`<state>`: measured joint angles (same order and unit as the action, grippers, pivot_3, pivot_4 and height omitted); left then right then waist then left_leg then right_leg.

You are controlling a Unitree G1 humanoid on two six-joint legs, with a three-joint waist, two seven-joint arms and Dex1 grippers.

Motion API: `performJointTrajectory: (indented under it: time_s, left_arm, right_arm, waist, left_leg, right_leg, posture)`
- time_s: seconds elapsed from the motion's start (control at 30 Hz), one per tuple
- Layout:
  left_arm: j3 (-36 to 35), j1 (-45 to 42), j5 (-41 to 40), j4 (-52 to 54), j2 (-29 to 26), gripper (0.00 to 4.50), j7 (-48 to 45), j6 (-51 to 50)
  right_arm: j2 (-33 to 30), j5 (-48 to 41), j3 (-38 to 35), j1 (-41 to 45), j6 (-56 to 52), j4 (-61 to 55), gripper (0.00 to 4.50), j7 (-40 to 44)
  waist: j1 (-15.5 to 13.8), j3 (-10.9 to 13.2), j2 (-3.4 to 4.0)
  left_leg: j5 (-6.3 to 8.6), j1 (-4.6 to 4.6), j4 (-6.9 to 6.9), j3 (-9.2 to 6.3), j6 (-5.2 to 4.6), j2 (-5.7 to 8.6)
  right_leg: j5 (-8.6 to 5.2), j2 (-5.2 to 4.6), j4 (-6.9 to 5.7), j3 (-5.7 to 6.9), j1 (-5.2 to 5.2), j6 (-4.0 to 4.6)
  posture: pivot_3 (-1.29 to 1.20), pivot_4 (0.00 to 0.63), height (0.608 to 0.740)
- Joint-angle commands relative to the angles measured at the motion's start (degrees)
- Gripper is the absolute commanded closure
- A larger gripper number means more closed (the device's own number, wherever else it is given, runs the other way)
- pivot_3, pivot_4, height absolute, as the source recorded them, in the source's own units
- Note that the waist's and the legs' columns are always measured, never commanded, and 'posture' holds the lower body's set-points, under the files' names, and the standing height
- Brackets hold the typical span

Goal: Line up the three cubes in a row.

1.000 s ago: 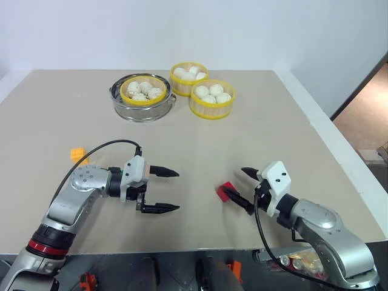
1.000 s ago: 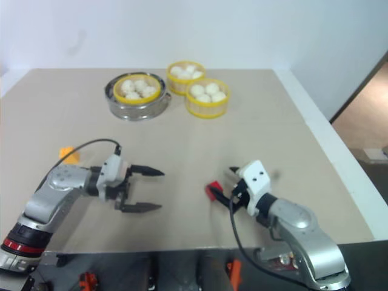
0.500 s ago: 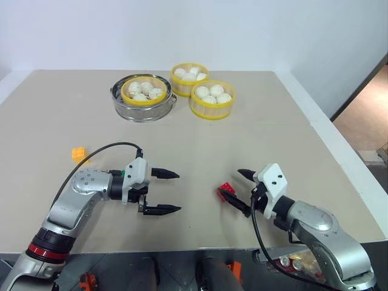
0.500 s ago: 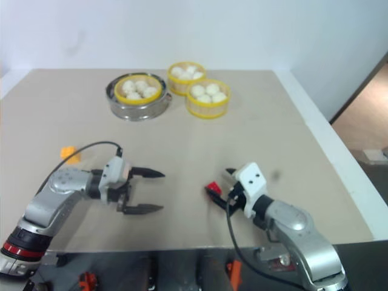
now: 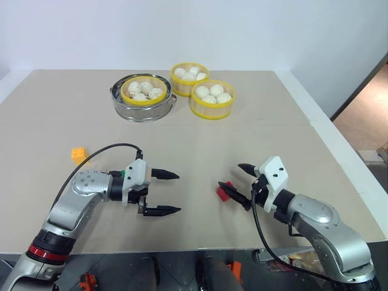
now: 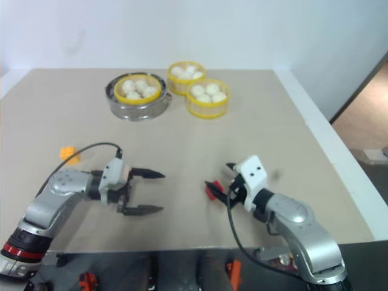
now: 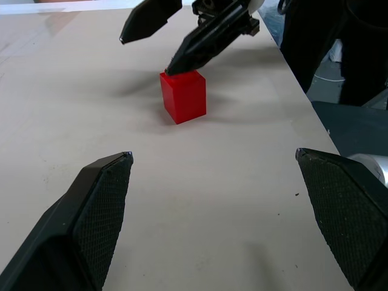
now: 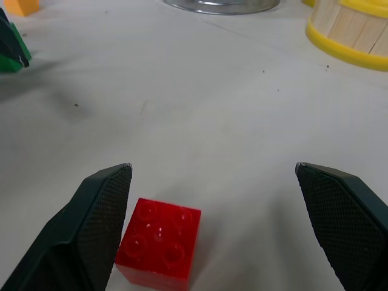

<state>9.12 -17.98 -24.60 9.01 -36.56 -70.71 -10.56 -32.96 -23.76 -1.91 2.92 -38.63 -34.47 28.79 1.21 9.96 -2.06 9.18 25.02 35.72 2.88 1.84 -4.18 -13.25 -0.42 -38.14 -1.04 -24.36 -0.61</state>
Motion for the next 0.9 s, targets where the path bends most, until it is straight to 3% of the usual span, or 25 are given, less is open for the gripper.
performJointTrajectory:
  time_s: [0.03, 0.63, 0.9]
  left_arm:
    - [-0.4, 0.2, 0.3, 0.3, 0.3, 0.04, -0.6, 1.8]
    - [-0.5, 0.8, 1.1, 0.3, -0.6, 0.04, -1.9, 1.7]
    - [-0.7, 1.2, 1.7, 0.0, -0.8, 0.0, -2.6, 1.8]
  right_arm:
    - [-1.0, -0.7, -0.8, 0.4, -0.9, -3.1, 0.0, 0.1]
    - [0.2, 5.5, 3.8, -5.0, 3.3, -0.6, 0.0, -1.5]
    - [1.7, 5.8, 3.5, -6.1, 3.8, 0.6, 2.54, -1.3]
  waist:
    - [0.0, 0.0, 0.0]
    - [0.0, 0.0, 0.0]
    - [0.0, 0.0, 0.0]
  left_leg:
    - [0.0, 0.0, 0.0, 0.0, 0.0, 0.0]
    - [0.0, 0.01, 0.0, -0.01, 0.0, 0.0]
    - [0.0, 0.01, 0.0, 0.0, 0.0, 0.0]
  right_leg:
    - [0.0, 0.0, 0.0, 0.0, 0.0, 0.0]
    - [0.0, 0.0, 0.0, 0.0, -0.01, 0.0]
    - [-0.01, 0.0, 0.0, 0.0, -0.02, 0.01]
  posture:
    - [0.0, 0.15, 0.74]
    - [0.0, 0.15, 0.74]
    - [0.0, 0.15, 0.74]
